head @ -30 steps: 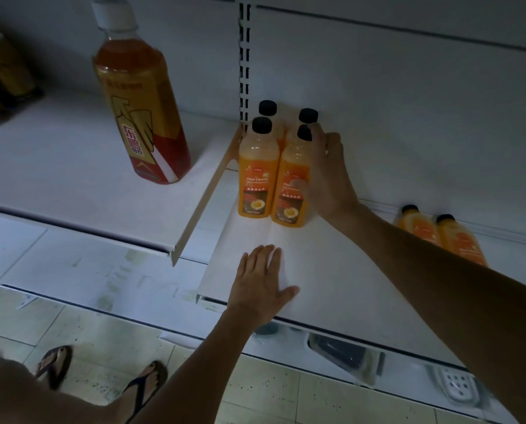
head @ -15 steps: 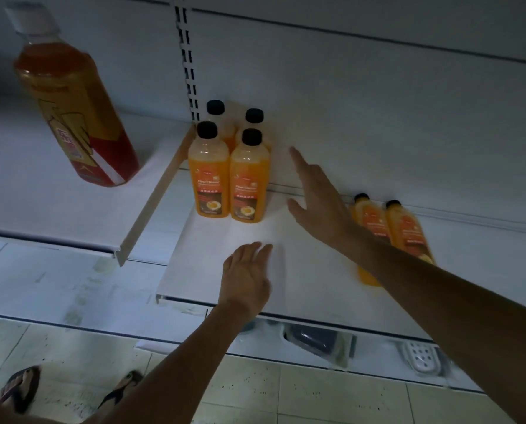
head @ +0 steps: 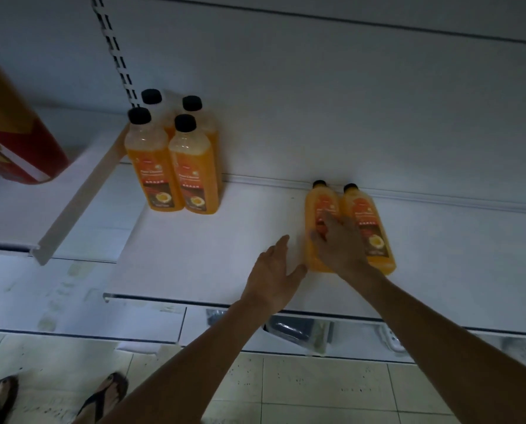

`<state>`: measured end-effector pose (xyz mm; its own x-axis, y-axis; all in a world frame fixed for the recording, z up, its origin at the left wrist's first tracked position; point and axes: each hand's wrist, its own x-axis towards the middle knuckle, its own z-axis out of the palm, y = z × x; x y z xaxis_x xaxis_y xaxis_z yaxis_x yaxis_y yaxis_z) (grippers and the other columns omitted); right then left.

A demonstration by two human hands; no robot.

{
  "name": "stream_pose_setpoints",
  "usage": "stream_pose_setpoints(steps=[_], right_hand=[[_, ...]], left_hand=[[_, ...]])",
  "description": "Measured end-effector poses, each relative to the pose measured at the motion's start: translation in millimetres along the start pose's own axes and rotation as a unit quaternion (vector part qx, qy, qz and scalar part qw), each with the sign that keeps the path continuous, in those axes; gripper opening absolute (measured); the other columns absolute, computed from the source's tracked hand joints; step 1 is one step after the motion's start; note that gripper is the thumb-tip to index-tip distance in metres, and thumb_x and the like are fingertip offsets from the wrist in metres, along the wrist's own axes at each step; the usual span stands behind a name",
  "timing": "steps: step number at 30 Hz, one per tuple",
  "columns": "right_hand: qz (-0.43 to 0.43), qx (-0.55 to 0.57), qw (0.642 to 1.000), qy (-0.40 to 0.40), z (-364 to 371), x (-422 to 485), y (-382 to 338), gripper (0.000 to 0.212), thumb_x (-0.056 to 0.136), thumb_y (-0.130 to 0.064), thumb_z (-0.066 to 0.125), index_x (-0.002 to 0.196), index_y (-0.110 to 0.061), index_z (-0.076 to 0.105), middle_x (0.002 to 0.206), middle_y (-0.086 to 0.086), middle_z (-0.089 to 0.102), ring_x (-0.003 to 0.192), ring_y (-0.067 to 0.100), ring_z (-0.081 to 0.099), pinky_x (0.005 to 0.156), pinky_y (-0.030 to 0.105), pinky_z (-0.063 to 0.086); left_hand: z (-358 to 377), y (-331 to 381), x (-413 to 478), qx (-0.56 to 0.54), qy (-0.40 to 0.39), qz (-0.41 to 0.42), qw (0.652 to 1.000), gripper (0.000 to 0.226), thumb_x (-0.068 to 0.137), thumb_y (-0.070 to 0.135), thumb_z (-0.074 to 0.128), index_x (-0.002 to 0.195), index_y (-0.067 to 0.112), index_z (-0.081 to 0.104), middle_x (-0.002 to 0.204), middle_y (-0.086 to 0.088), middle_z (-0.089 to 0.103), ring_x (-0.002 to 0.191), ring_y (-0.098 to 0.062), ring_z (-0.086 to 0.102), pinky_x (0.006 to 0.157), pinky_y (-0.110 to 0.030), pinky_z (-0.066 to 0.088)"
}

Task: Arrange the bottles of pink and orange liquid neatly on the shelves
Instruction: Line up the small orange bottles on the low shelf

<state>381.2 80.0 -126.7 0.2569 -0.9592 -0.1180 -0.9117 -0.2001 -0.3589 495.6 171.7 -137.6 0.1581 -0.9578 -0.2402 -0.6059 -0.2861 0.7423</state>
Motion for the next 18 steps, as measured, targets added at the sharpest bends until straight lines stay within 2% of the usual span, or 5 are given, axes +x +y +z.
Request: stream_pose_setpoints(steps=[4, 9, 13, 16, 18], right_hand=[[0.048, 0.302, 0.95, -0.068, -10.0, -4.2, -8.4, 0.054, 0.089, -0.023, 0.064, 0.136, -0.012, 0.038, 0.113, 0.007, 0.051, 0.095, 0.026, 0.059, 0.066, 0.035, 0.056], [0.147, 0.373, 0.911, -0.092, 3.6, 6.0, -21.7, 0.075, 0.083, -0.038, 0.069, 0.14, -0.01, 0.03, 0.127, 0.005, 0.051, 0.104, 0.028, 0.059, 0.08, 0.047, 0.056], [0.251, 0.488, 0.813, -0.196, -5.2, 14.8, -34.3, 0.065, 0.077, -0.03, 0.076, 0.129, -0.006, 0.045, 0.108, 0.01, 0.062, 0.088, 0.023, 0.062, 0.074, 0.043, 0.054], [0.214, 0.501, 0.811, -0.213, -6.3, 14.5, -49.9, 0.051, 0.078, -0.022, 0.076, 0.119, -0.011, 0.049, 0.094, 0.007, 0.061, 0.072, 0.014, 0.063, 0.069, 0.037, 0.052], [0.174, 0.514, 0.819, -0.183, -9.0, 15.8, -63.7, 0.054, 0.076, -0.018, 0.077, 0.118, -0.019, 0.043, 0.099, 0.002, 0.059, 0.081, 0.013, 0.059, 0.065, 0.034, 0.05]], left_hand=[[2.1, -0.5, 7.7, 0.04, 0.061, -0.07, 0.995, 0.083, 0.082, 0.057, 0.056, 0.142, 0.011, 0.023, 0.134, -0.015, 0.044, 0.12, -0.029, 0.044, 0.1, -0.037, 0.035], [-17.5, -12.6, 12.9, 0.081, 0.019, -0.117, 0.99, 0.084, 0.058, 0.068, 0.067, 0.123, 0.017, 0.048, 0.117, -0.007, 0.054, 0.109, -0.025, 0.054, 0.093, -0.037, 0.047], [-23.7, -31.8, 1.4, 0.035, 0.009, -0.083, 0.996, 0.088, 0.049, 0.062, 0.076, 0.119, 0.016, 0.049, 0.115, -0.004, 0.053, 0.107, -0.019, 0.052, 0.092, -0.035, 0.049], [-28.8, -51.4, -8.4, 0.032, 0.071, -0.021, 0.997, 0.078, 0.058, 0.053, 0.081, 0.118, 0.016, 0.047, 0.113, -0.002, 0.05, 0.106, -0.014, 0.047, 0.087, -0.024, 0.045], [-34.3, -61.2, -11.4, 0.022, 0.113, 0.008, 0.993, 0.08, 0.058, 0.053, 0.081, 0.12, 0.017, 0.045, 0.115, -0.002, 0.048, 0.105, -0.013, 0.046, 0.085, -0.022, 0.044]])
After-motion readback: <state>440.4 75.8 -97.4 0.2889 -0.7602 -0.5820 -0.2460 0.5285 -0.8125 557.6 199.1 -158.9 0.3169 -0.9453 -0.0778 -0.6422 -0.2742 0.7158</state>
